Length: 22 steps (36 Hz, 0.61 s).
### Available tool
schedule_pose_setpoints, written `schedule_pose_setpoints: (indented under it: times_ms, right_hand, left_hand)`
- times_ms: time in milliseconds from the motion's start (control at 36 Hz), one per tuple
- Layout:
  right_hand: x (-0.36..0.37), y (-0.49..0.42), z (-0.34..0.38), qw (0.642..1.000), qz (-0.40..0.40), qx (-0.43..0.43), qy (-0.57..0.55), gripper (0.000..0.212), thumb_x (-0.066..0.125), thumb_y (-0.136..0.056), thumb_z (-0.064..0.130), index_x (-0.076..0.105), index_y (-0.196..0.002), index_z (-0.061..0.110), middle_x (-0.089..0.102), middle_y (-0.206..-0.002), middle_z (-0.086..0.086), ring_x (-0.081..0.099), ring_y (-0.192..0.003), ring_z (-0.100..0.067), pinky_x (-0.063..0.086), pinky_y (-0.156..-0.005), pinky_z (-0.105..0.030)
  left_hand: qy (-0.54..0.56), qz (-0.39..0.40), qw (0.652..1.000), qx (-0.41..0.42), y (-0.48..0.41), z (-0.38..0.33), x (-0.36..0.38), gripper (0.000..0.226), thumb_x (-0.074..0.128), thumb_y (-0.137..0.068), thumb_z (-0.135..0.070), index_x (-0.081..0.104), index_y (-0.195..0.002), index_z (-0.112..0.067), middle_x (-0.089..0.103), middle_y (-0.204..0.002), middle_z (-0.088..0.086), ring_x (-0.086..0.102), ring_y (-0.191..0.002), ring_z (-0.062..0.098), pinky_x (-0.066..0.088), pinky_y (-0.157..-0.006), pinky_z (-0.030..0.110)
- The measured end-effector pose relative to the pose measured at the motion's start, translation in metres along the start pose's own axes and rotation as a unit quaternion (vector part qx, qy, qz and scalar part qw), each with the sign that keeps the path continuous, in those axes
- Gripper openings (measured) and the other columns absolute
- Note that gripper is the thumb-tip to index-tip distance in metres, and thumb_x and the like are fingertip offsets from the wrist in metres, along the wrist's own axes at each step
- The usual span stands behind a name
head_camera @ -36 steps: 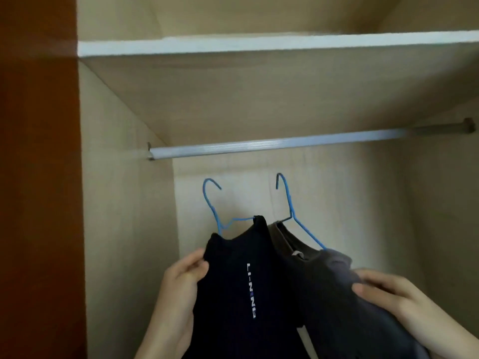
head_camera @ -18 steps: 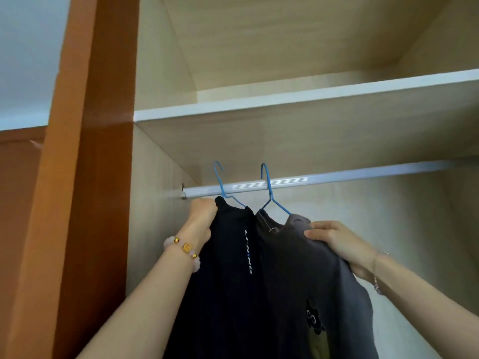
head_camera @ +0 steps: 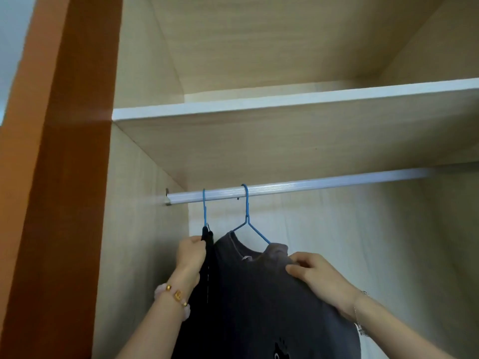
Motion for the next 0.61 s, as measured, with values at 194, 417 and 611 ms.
schedule_pose_setpoints:
  times_ms: [194, 417, 611]
  right_hand:
    - [0.006, 0.006, -0.005, 0.976, -0.056, -0.055, 0.202, 0.013, 0.042, -0.097, 0.029, 0.054, -0.097, 0.024, 0.064, -0.089, 0.005, 0.060, -0.085, -0.017, 0.046, -0.078, -0.030]
    - [0.006, 0.008, -0.015, 0.958, -0.082, -0.048, 0.270, 0.018, 0.038, -0.098, 0.031, 0.048, -0.088, 0.020, 0.060, -0.086, 0.001, 0.060, -0.085, -0.025, 0.045, -0.073, -0.033]
    - [-0.010, 0.014, -0.021, 0.957, -0.151, -0.048, 0.242, 0.014, 0.047, -0.094, 0.032, 0.055, -0.086, 0.023, 0.059, -0.074, 0.006, 0.053, -0.072, -0.020, 0.036, -0.059, -0.029]
  left_hand:
    - [-0.213, -0.071, 0.969, 0.108, 0.038, -0.002, -0.010, 0.025, 0.043, -0.097, -0.011, 0.068, -0.091, -0.005, 0.058, -0.074, 0.005, 0.051, -0.073, 0.023, 0.035, -0.067, 0.027]
    - [-0.263, -0.131, 0.939, 0.181, 0.069, 0.009, -0.026, 0.027, 0.043, -0.097, -0.015, 0.067, -0.107, -0.008, 0.068, -0.095, 0.011, 0.062, -0.089, 0.032, 0.039, -0.067, 0.028]
    - [-0.261, -0.172, 0.923, 0.223, 0.084, 0.009, -0.034, 0.026, 0.047, -0.096, -0.017, 0.067, -0.107, -0.006, 0.063, -0.092, 0.011, 0.049, -0.079, 0.021, 0.034, -0.066, 0.030]
Point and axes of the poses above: each hand's wrist, its own y-axis away from the middle knuckle, its own x-axis out of the palm, z = x × y, the point moved 8 cm from there along -y, towards the middle knuckle
